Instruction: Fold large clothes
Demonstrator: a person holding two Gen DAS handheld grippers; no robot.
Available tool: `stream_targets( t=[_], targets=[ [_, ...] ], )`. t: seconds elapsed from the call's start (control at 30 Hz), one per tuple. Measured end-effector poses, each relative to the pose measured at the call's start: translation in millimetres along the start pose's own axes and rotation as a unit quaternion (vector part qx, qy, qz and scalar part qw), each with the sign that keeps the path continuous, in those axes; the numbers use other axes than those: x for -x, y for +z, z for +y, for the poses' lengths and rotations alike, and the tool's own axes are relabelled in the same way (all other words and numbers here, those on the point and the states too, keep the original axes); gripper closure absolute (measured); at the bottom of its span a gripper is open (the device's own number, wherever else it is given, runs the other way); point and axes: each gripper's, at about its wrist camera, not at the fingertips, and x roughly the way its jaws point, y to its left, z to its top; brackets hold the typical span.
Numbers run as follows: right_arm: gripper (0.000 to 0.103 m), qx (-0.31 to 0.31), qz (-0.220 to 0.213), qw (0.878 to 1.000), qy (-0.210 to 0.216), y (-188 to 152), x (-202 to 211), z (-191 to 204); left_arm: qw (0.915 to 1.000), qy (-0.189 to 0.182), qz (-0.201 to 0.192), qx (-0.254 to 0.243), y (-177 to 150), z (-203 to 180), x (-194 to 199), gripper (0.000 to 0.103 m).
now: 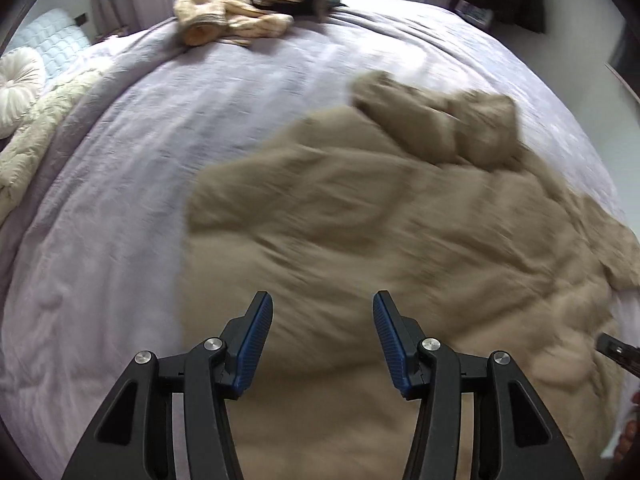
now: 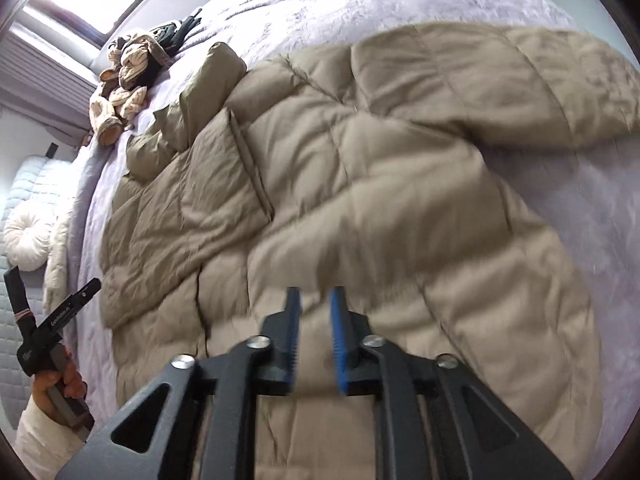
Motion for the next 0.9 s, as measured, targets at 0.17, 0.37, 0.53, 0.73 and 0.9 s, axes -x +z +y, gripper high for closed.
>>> stream_targets(
  t=[0.17, 0.37, 0.53, 0.73, 0.9],
  targets=[
    [0.059, -0.012, 0.001, 1.000, 0.016, -28.1, 29.2, -32.9, 0.9987, -0.037, 0.025, -0.026, -20.3, -66.1, 4.6, 0.049],
    [0.044, -0.031, -0.012, 0.999, 0.026, -29.7, 51.2, -68.4, 0.9954, -0.062, 0.027, -0.067, -30.6, -139.2, 7.8, 0.014],
    [0.031, -0.049, -0.024, 0.998, 0.031, -24.6, 68.6, -101.8, 0.9941, -0.065, 0.033, -0.080, -30.1, -179.7, 8.3, 0.014],
    [0.018, -0.084, -0.048, 0.994, 0.054, -11.0, 86.8, -145.9, 0.9926, -0.056, 0.050, -0.095, -31.6, -219.0, 4.4, 0.014],
    [0.000, -0.113, -0.068, 0.990, 0.055, -0.4, 92.8, -178.9, 0.9918, -0.037, 0.054, -0.110, -34.5, -245.5, 3.0, 0.000]
  ],
)
